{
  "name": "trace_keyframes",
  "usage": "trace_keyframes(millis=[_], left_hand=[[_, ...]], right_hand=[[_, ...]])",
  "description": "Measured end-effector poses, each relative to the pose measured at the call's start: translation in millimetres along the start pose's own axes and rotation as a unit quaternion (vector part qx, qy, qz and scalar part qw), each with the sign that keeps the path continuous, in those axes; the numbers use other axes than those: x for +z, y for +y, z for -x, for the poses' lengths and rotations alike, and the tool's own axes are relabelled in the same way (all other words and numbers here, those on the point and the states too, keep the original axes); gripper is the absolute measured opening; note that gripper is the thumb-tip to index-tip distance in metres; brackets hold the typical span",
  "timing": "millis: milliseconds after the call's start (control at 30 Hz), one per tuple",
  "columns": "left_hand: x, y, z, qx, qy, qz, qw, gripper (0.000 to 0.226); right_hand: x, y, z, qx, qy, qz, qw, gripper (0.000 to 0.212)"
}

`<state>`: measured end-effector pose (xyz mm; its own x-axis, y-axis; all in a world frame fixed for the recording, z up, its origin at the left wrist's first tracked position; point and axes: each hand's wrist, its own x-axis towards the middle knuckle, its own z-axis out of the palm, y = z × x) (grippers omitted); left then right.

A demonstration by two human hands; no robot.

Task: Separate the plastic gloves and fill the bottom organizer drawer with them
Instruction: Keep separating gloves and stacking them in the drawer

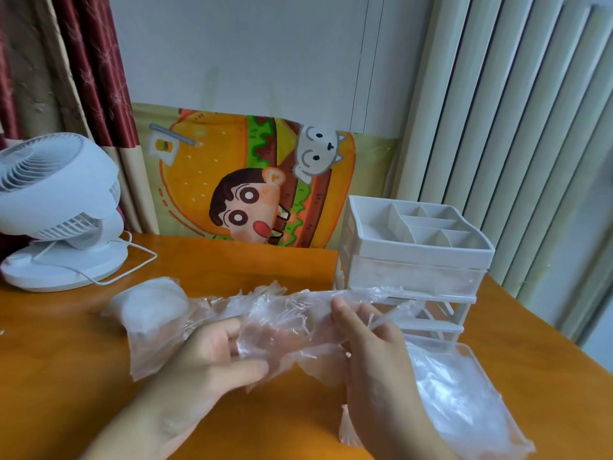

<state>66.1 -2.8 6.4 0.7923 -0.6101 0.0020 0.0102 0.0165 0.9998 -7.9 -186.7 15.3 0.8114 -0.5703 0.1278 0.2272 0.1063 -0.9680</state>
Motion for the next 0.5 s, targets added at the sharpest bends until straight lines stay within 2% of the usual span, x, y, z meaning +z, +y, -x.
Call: trace_keyframes(millis=[67,100,200,267,400,500], left_hand=[[4.0,0.3,0.2,-0.036,0.07,0.054,0.995,0.068],[7.6,1.3,0.7,-0.04,0.116,0.076,0.989,0.064],[19.3,8.2,2.7,0.02,0.168,-0.004,0.986,0.02],[23.5,11.4,5.0,0.059,0.204,-0.06,0.975,0.016],[9.6,12.1,3.6,0.078,0.271,-0.053,0.958,0.019],[-6.4,12.1,0.1,0.052,0.265,-0.083,0.959,0.015]], right_hand=[[2.2,1.0,4.3,-0.028,-0.019,0.057,0.998,0.026],[3.8,2.9,6.4,-0.035,-0.038,0.083,0.995,0.025],[8.2,5.9,14.1,0.03,-0.13,0.103,0.986,0.03],[9.5,5.6,16.6,0.074,-0.19,0.118,0.972,0.023],[4.1,14.9,12.8,0.055,-0.158,0.1,0.981,0.015],[-1.0,15.4,9.6,0.025,-0.141,0.111,0.983,0.019]])
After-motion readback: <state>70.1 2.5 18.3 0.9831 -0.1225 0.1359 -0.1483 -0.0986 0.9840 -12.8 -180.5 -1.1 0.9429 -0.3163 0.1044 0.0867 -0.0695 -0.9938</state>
